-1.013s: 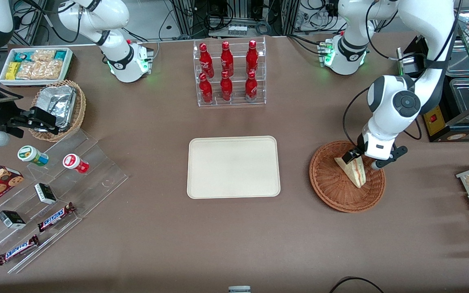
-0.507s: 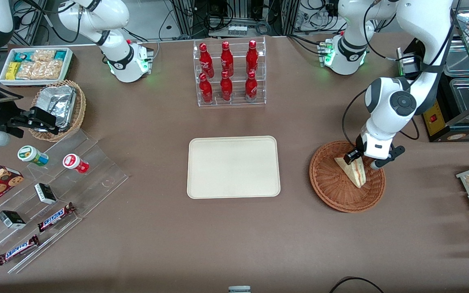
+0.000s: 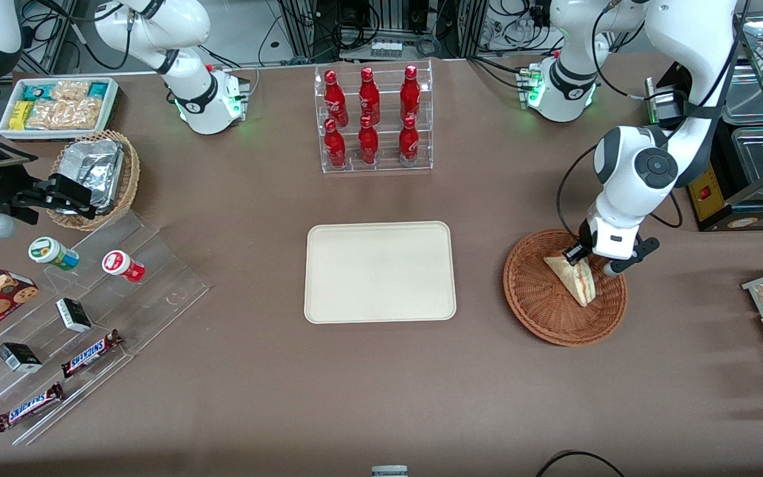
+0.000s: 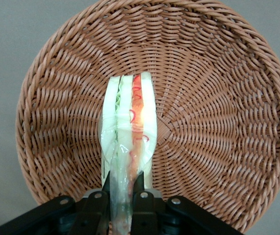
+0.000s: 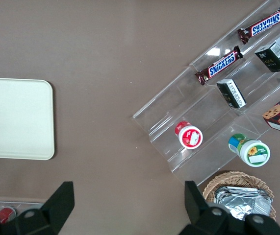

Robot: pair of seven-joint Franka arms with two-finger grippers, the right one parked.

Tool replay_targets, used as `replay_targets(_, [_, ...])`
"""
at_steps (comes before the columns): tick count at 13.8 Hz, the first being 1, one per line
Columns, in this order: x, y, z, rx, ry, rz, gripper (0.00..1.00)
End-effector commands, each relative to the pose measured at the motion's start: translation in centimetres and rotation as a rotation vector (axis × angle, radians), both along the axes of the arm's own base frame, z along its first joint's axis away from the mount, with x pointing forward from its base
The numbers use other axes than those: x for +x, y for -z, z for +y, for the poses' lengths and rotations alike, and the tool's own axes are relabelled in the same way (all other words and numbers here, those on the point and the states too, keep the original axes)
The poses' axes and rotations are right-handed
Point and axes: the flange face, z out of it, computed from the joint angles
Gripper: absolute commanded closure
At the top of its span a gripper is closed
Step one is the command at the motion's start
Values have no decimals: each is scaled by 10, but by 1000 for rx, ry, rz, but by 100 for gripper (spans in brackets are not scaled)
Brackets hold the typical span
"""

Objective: Place sandwich from basket to tray
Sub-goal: 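Close the left gripper on the sandwich and lift it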

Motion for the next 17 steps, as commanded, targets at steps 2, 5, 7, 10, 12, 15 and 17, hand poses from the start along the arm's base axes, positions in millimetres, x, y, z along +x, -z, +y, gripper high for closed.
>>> replay_targets(2, [-1,-40,2,26,-3,14,100])
replay_targets(5, [11,-69,-1,58,14,61,100])
replay_targets(7, [23,-97,-6,92,38,92,100])
replay_targets(10, [38,-148,-34,118,111,133,100])
replay_targets(12, [37,-170,-57,125,212,138,100])
replay_targets(15, [29,-183,-102,126,347,118,100])
replay_targets(17, [19,-182,-132,125,404,111,100])
